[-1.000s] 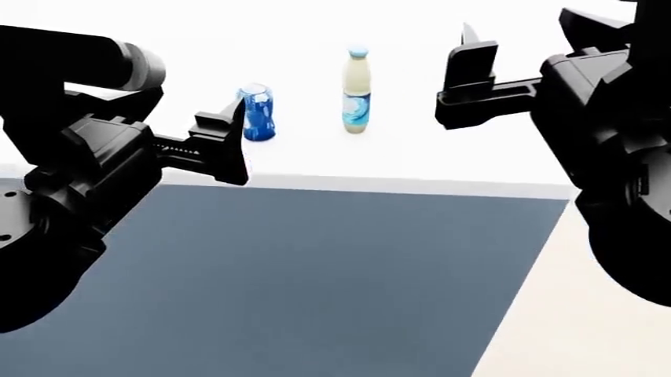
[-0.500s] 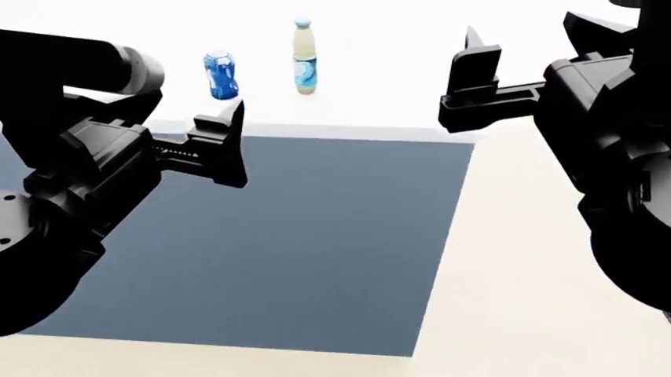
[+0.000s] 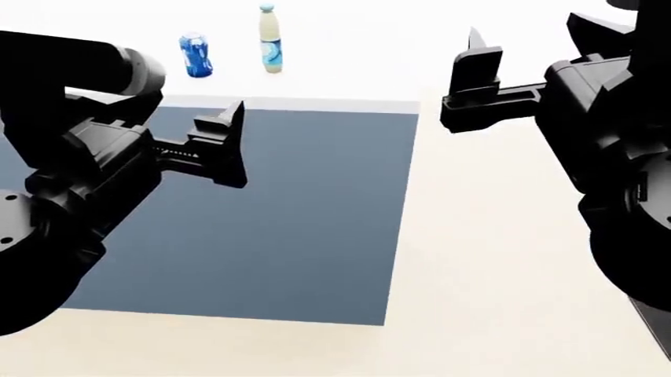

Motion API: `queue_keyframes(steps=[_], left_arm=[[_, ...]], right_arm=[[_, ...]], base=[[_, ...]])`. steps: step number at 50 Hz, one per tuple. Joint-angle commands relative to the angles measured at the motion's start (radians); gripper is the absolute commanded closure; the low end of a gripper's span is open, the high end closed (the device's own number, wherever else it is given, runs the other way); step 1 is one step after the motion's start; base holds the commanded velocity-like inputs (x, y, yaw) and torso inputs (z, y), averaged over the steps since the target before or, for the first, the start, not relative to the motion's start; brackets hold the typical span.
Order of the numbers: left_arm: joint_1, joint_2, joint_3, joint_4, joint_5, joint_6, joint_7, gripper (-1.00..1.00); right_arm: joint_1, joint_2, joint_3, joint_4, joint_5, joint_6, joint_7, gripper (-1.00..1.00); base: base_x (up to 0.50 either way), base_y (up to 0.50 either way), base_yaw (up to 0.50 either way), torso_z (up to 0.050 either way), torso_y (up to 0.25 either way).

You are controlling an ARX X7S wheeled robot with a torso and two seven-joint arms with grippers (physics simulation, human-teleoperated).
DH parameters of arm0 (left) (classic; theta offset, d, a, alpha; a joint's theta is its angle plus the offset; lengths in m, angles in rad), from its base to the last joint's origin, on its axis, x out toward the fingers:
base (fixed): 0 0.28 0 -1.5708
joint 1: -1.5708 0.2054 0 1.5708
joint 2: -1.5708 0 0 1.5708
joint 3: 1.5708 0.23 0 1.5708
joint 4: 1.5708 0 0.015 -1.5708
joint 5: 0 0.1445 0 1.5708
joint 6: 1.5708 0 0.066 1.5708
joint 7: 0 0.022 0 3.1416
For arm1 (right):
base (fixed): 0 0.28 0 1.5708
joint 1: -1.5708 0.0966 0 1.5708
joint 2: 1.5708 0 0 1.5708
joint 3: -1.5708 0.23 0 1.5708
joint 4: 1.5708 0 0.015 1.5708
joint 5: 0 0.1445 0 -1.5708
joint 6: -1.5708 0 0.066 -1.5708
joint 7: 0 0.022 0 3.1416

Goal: Move the drinks to the dining counter.

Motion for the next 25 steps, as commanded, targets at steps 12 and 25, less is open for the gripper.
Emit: queue_keyframes(steps=[12,25], left_arm=[[0.009,-0.005,0.003,0.005,-0.002,0.007,0.0,-1.0],[0.029,-0.022,-0.011,0.017,-0.007,0.019,0.0,-1.0]], right_arm=[[-0.018,0.013,0.002,0.005,-0.011,-0.008,0.021,-1.0],[0.015,0.003,-0.017,0.009,-0.005,0.028,0.049,-1.0]], base=[[0.5,0.03,0.0,0.0,0.0],[0.5,-0.07,0.0,0.0,0.0]])
